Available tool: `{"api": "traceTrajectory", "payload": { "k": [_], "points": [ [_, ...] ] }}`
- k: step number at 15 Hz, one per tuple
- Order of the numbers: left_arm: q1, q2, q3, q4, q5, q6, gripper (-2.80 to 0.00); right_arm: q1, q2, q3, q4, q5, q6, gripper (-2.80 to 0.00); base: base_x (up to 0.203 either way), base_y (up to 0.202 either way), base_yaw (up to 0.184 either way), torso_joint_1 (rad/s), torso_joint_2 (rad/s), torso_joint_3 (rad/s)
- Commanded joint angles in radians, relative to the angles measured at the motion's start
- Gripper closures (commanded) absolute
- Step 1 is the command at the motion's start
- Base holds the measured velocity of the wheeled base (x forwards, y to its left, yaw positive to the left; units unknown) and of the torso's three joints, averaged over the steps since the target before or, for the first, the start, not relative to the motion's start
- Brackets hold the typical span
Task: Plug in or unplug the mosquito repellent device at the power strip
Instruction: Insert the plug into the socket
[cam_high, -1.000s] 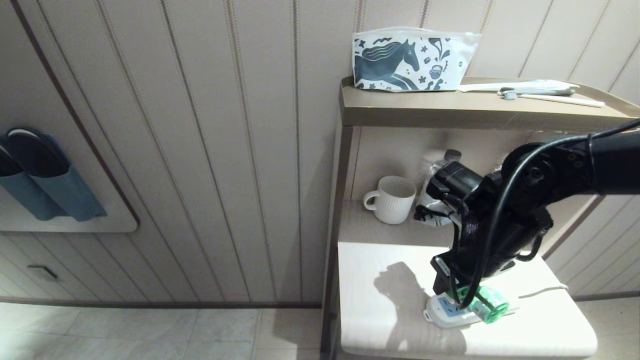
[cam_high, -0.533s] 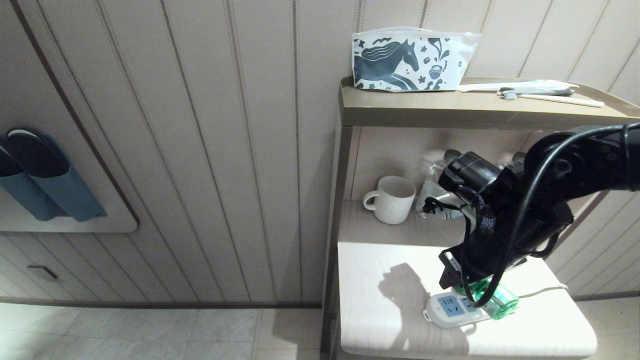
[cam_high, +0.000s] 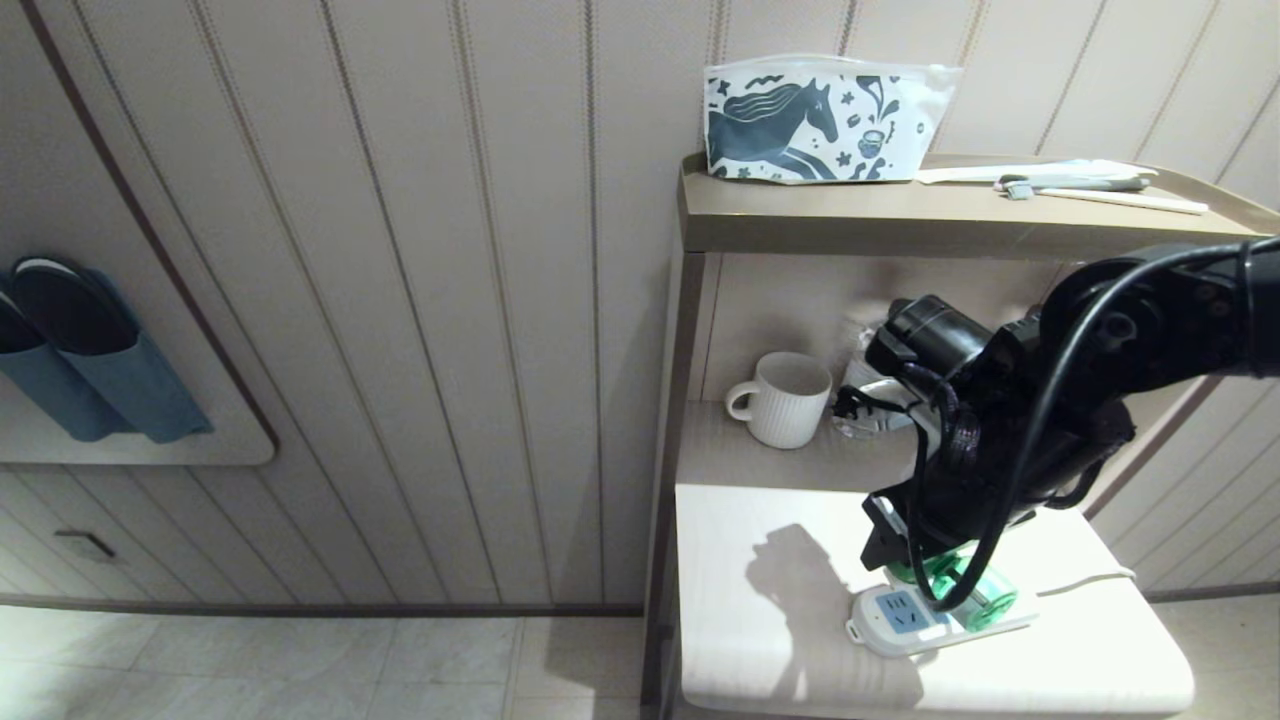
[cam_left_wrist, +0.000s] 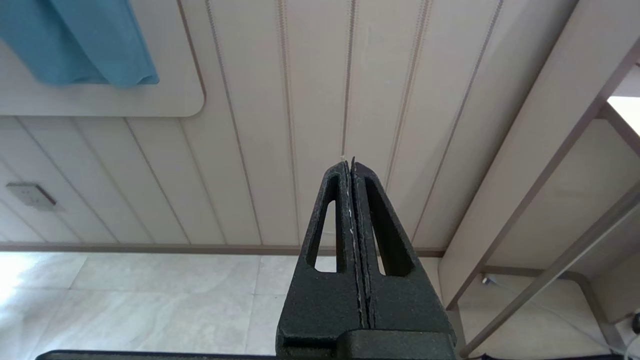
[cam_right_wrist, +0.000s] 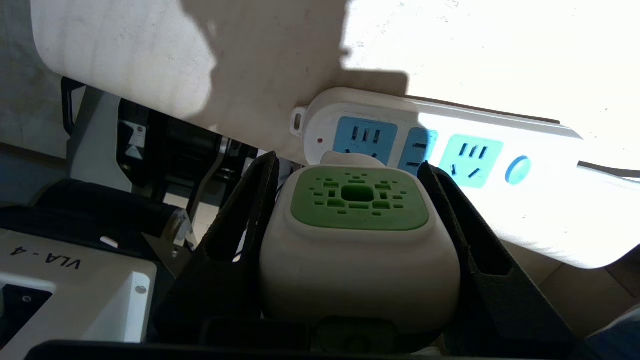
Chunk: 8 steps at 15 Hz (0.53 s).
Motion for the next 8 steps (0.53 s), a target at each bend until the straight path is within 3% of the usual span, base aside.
{"api": "traceTrajectory", "payload": {
  "k": [1, 8],
  "points": [
    [0.001, -0.001, 0.002, 0.0, 0.0, 0.0, 0.0, 0.003, 0.027, -0.004, 0.007, 0.021, 0.0, 0.0, 0.0, 0.0, 0.0, 0.0, 0.0, 0.0],
    [0.0, -0.001, 0.0, 0.0, 0.0, 0.0, 0.0, -0.056, 0.035, 0.025, 0.003, 0.038, -0.027, 0.0, 0.0, 0.0, 0.0, 0.0, 0.0, 0.0]
  ]
}}
